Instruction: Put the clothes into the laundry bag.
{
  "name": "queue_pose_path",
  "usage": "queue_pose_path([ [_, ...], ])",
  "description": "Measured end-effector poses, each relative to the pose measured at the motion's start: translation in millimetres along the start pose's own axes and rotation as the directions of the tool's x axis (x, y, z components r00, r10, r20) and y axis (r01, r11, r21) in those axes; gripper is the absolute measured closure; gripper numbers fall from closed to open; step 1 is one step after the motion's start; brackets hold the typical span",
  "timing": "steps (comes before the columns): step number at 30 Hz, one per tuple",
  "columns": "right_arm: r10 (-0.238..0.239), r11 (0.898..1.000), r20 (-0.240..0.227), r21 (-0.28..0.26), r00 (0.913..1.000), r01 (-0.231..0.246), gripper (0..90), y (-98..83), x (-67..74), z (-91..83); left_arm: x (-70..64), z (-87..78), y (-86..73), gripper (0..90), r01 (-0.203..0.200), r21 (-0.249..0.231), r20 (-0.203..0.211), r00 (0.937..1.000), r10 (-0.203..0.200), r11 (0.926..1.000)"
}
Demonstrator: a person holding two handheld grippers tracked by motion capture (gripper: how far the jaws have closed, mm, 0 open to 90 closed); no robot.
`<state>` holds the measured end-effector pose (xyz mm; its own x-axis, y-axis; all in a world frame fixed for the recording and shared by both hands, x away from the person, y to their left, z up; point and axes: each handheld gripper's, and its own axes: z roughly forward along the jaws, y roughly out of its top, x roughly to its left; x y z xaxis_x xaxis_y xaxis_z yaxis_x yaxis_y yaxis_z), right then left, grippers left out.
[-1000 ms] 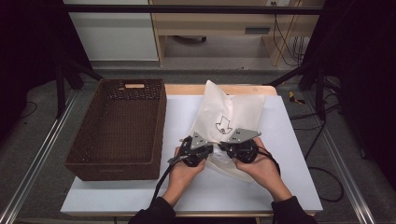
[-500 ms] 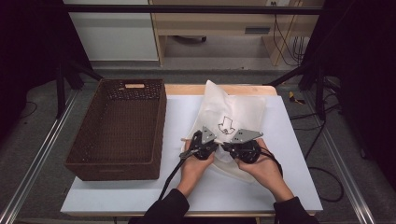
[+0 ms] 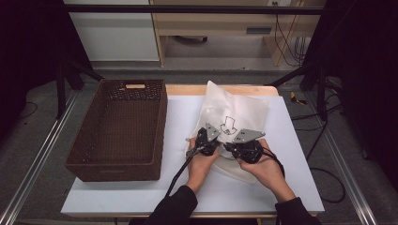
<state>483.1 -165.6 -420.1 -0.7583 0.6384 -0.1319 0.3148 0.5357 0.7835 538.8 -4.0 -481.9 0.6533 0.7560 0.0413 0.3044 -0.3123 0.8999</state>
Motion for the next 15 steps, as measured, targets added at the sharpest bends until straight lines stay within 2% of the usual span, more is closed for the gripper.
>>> queue_pose_path([
  [6, 0.002, 1.000, 0.000, 0.008, 1.0000, -0.002, 88.1, 0.3, -0.7, 2.1, 1.1, 4.6, 2.1, 90.0, -0.010, 0.001, -0.015, 0.9998, 0.010, 1.0000],
  [11, 0.012, 1.000, 0.002, 0.004, 0.9999, -0.012, 88.2, 1.4, -1.3, 1.8, 3.7, 8.7, 4.5, 90.0, 0.005, -0.007, -0.030, 0.9995, -0.005, 1.0000],
  [15, 0.015, 1.000, 0.005, 0.002, 0.9999, -0.015, 88.2, 3.0, -2.2, 1.6, 4.4, 10.8, 5.6, 90.0, 0.001, -0.003, -0.032, 0.9995, -0.001, 1.0000],
])
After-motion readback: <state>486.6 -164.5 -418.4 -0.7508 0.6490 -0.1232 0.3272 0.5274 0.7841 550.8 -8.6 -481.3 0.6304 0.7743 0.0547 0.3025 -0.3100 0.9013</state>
